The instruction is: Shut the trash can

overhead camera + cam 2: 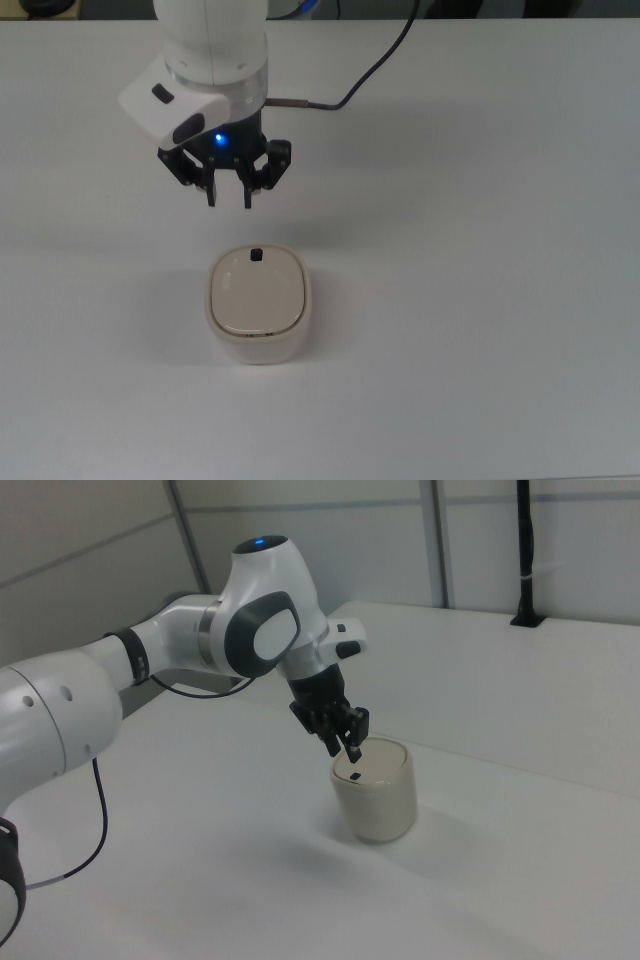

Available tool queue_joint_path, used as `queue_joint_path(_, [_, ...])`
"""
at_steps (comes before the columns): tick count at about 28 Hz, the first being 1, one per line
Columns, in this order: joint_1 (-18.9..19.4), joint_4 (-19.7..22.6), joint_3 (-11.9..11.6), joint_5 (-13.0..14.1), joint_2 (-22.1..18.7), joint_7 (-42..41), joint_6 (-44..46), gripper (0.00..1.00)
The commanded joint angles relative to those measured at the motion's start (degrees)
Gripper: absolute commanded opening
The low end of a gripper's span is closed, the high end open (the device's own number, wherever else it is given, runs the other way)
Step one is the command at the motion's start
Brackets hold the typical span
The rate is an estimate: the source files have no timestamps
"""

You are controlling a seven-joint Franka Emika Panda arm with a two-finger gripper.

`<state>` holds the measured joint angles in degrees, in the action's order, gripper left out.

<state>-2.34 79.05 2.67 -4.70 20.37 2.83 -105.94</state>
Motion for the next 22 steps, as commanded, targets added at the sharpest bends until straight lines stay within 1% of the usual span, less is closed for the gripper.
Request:
queue_joint_path(1, [0.05,0.93,-0.39,0.57,-2.18,-1.34,4.42,1.0])
queue_joint_path(4, [0.05,0.93,-0.39,0.48,-3.14,-1.43,6.53,1.0])
queue_joint_path(10, [0.05,0.93,-0.39,0.22,-3.5,-1.43,7.94,1.0])
queue_joint_path(22, [-0.04,0.93,-0.39,0.04,-4.02,-1.43,7.94,1.0])
